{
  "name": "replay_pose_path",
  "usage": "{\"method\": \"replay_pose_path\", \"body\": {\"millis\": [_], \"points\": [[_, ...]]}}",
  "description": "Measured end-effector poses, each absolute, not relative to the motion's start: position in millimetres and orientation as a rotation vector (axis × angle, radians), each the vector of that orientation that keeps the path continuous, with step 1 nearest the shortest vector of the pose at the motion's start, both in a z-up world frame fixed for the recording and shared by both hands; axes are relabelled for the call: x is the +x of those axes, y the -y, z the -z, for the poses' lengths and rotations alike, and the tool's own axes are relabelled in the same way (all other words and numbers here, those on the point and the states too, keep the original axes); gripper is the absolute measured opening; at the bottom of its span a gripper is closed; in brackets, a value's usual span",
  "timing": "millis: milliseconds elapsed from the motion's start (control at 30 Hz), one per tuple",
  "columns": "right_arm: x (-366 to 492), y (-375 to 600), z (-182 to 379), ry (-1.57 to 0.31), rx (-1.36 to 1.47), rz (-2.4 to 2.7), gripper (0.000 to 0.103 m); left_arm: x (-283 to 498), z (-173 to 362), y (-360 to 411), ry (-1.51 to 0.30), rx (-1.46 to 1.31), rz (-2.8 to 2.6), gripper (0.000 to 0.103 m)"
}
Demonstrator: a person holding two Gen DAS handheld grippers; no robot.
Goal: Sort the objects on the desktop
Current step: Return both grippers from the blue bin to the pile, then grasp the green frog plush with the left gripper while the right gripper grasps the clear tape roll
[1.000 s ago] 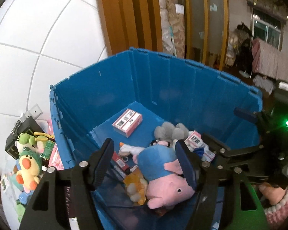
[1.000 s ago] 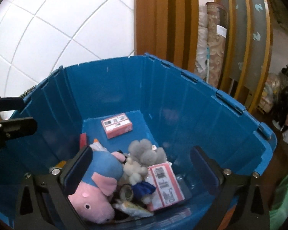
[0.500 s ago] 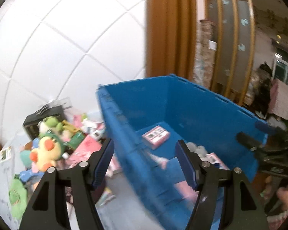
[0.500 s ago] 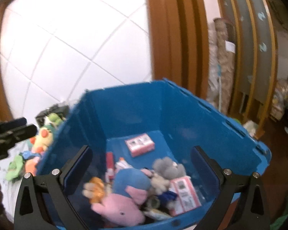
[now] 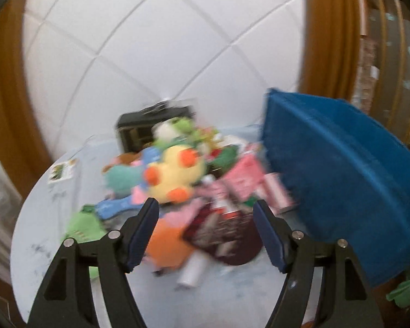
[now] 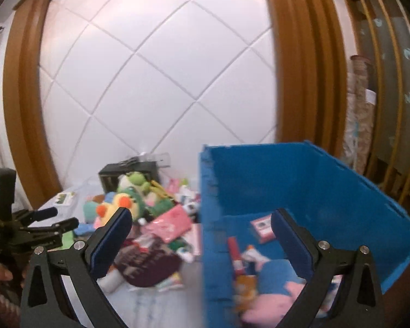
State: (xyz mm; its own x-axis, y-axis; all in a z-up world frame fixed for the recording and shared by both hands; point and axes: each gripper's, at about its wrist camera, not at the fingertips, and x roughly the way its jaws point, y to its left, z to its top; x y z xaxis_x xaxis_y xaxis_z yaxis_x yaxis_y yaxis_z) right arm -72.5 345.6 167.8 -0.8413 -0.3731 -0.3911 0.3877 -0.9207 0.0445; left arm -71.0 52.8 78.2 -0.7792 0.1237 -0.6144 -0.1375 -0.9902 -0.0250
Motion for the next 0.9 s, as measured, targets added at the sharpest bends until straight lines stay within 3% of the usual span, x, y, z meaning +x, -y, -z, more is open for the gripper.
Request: {"method": "replay_pose_path", "body": {"millis": [267, 500, 900], "points": [[-79, -245, -132, -0.07, 0.66, 2.589, 0.103, -86, -26, 74, 0.014, -1.185, -2.909, 0.071], [-114, -191, -67, -0.057, 0.908, 2.513, 0.103, -102, 35, 180, 0.162, -1.421, -2.974, 0.071], [-151, -94, 3, -0.131, 1.128, 2.316, 0.103, -156, 122, 233, 0.308, -1.68, -2.873, 0.071]]}}
